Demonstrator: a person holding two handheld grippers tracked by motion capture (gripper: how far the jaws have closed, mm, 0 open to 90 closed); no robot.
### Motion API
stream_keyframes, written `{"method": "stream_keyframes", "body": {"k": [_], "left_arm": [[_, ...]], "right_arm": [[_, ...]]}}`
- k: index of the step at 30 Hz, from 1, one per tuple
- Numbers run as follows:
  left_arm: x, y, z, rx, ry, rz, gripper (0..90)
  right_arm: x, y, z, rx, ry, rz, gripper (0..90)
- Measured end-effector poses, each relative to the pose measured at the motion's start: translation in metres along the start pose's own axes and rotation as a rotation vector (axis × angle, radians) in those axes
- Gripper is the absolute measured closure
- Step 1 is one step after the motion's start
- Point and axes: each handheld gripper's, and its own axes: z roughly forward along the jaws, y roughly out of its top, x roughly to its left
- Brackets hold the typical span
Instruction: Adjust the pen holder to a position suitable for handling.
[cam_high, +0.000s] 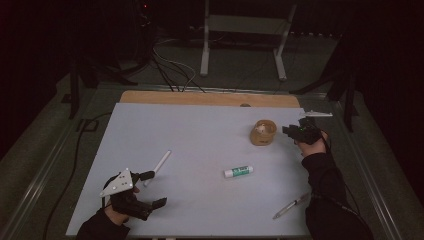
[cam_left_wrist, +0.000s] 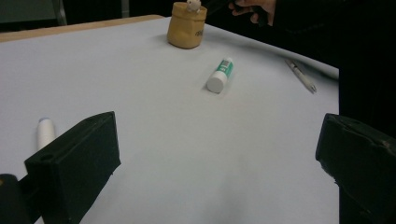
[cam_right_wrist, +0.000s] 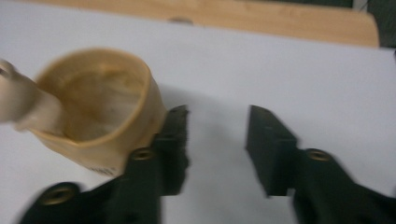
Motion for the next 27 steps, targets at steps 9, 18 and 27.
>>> {"method": "stream_keyframes", "body": {"k": [9,18,27], "left_arm": [[0.0,0.0,0.0,-0.003,-0.001,-0.002,0.3],[0.0,0.0,-0.001,-0.001,-0.002,-0.001,0.3],[-0.001,0.001,0.0,0.0,-0.007,0.003,0.3]], "right_arm": [[0.0,-0.003,0.013,0.117,0.045,0.009,90.0],[0.007,-0.001,0.026,0.196,0.069,0.033,90.0],[0.014,0.004,0.033,0.225,0.075,0.038,90.0]]}}
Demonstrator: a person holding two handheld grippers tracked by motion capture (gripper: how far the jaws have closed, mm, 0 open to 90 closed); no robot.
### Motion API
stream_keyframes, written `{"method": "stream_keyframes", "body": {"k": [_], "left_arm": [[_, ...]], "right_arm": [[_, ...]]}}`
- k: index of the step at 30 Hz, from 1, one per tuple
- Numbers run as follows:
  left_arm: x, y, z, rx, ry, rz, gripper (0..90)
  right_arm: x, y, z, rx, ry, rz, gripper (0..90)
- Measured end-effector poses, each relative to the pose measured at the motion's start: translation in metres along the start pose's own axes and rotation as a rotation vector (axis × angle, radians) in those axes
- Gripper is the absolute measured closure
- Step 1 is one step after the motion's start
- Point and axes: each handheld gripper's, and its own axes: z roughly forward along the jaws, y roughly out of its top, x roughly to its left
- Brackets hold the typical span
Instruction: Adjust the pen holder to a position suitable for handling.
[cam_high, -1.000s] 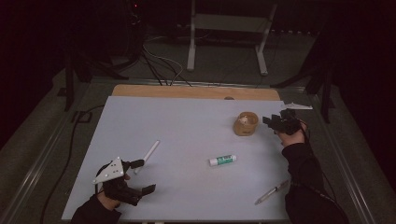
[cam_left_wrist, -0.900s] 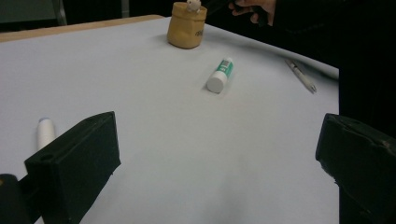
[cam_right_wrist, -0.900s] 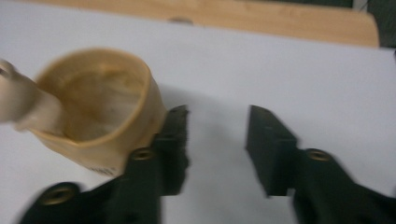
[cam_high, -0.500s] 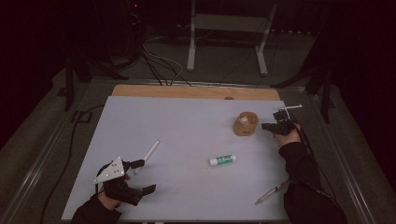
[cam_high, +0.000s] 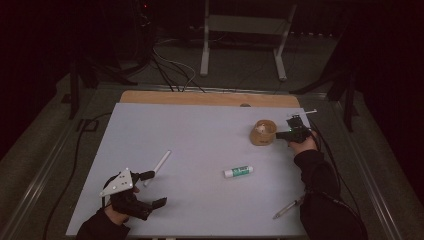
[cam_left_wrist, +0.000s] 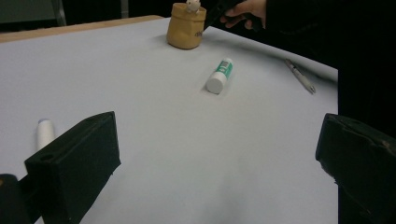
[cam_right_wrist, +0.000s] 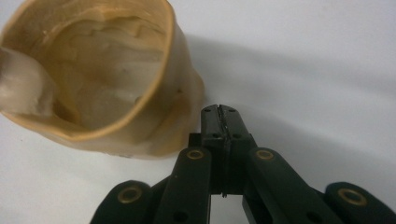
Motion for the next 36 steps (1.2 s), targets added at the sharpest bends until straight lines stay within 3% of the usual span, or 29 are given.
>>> {"method": "stream_keyframes", "body": {"k": [17,20,28,36], "left_arm": [[0.0,0.001,0.001,0.003,-0.001,0.005,0.3],[0.0,0.001,0.002,0.003,-0.001,0.003,0.3],[0.0,0.001,0.002,0.002,-0.002,0.006,0.3],[-0.001,0.001,0.002,0.006,-0.004,0.009,0.3]], "right_arm": [[0.011,0.008,0.006,0.025,-0.019,-0.009,90.0],[0.015,0.01,0.009,0.05,-0.038,-0.018,90.0],[0.02,0.009,0.017,0.083,-0.026,-0.027,90.0],[0.039,0.015,0.026,0.101,-0.007,-0.067,90.0]]}}
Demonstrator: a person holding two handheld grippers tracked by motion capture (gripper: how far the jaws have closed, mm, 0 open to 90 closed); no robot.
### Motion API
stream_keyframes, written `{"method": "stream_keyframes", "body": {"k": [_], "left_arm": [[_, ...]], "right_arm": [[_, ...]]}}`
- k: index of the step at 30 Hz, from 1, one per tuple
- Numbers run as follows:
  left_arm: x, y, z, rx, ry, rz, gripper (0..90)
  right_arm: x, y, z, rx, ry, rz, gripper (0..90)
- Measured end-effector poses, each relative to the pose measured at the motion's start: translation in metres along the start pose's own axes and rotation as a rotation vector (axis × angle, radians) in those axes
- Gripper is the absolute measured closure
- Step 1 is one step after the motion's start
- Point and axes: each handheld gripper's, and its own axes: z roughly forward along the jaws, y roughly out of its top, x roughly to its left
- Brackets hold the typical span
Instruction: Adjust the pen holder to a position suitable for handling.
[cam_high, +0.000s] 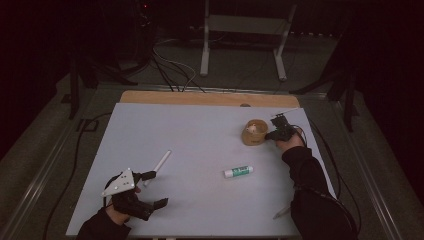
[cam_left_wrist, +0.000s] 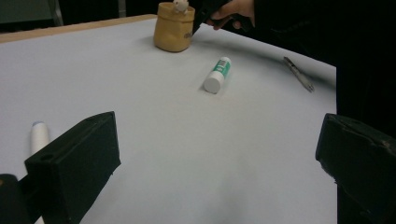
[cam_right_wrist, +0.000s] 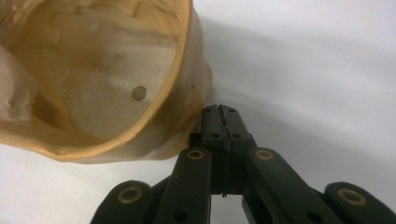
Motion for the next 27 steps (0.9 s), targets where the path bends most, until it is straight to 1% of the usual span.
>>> {"method": "stream_keyframes", "body": {"k": [1,2,5,7,14,21,23,27], "left_arm": [[0.0,0.0,0.0,-0.001,0.001,-0.002,0.3],[0.0,0.0,0.0,-0.004,0.0,-0.004,0.3],[0.0,0.0,0.0,0.0,0.0,0.0,0.3],[0.0,0.0,0.0,-0.001,-0.001,-0.002,0.3],[0.0,0.0,-0.001,-0.005,-0.003,-0.002,0.3],[-0.001,0.0,0.0,-0.002,-0.005,-0.001,0.3],[0.0,0.0,0.0,-0.001,-0.005,-0.001,0.3],[-0.001,0.0,0.0,-0.002,-0.006,-0.001,0.3]], "right_arm": [[0.003,0.002,0.001,0.003,0.008,-0.006,90.0],[0.011,0.004,0.005,0.013,0.016,-0.027,90.0],[0.022,0.008,0.008,0.02,0.034,-0.05,90.0],[0.028,0.011,0.01,0.019,0.054,-0.05,90.0],[0.05,0.017,0.02,0.042,0.08,-0.084,90.0],[0.068,0.02,0.027,0.048,0.105,-0.109,90.0],[0.073,0.022,0.029,0.049,0.12,-0.112,90.0],[0.086,0.024,0.033,0.055,0.134,-0.13,90.0]]}}
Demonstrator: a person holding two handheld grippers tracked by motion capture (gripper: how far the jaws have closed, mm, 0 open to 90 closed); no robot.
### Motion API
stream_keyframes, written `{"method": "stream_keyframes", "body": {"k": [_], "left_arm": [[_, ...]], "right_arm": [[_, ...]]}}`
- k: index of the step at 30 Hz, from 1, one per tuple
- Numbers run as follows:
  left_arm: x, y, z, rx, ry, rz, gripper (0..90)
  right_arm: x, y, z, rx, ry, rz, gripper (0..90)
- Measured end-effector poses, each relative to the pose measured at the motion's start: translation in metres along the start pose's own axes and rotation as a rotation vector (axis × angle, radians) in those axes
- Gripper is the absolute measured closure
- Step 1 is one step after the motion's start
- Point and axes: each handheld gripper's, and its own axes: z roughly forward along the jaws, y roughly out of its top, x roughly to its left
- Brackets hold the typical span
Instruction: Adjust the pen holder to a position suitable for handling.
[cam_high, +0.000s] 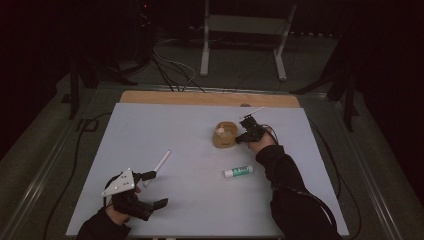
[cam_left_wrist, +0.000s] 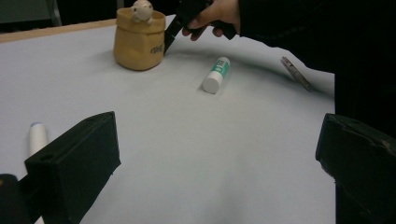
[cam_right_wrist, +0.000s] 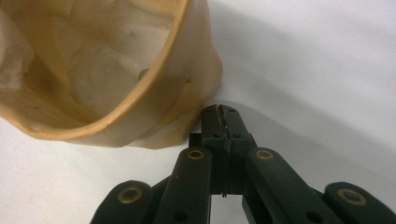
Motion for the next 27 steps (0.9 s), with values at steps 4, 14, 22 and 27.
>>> {"method": "stream_keyframes", "body": {"k": [4,14,22,27], "left_arm": [[0.0,0.0,0.0,-0.003,-0.002,-0.002,0.3],[0.0,0.0,-0.001,-0.001,-0.003,0.001,0.3],[0.0,0.0,-0.001,-0.002,-0.005,0.004,0.3],[0.0,0.0,-0.001,-0.001,-0.006,0.004,0.3]], "right_arm": [[0.013,0.004,0.006,0.001,0.02,-0.024,90.0],[0.037,0.014,0.017,0.011,0.053,-0.059,90.0],[0.05,0.019,0.022,0.012,0.063,-0.082,90.0],[0.055,0.023,0.026,0.009,0.07,-0.085,90.0]]}}
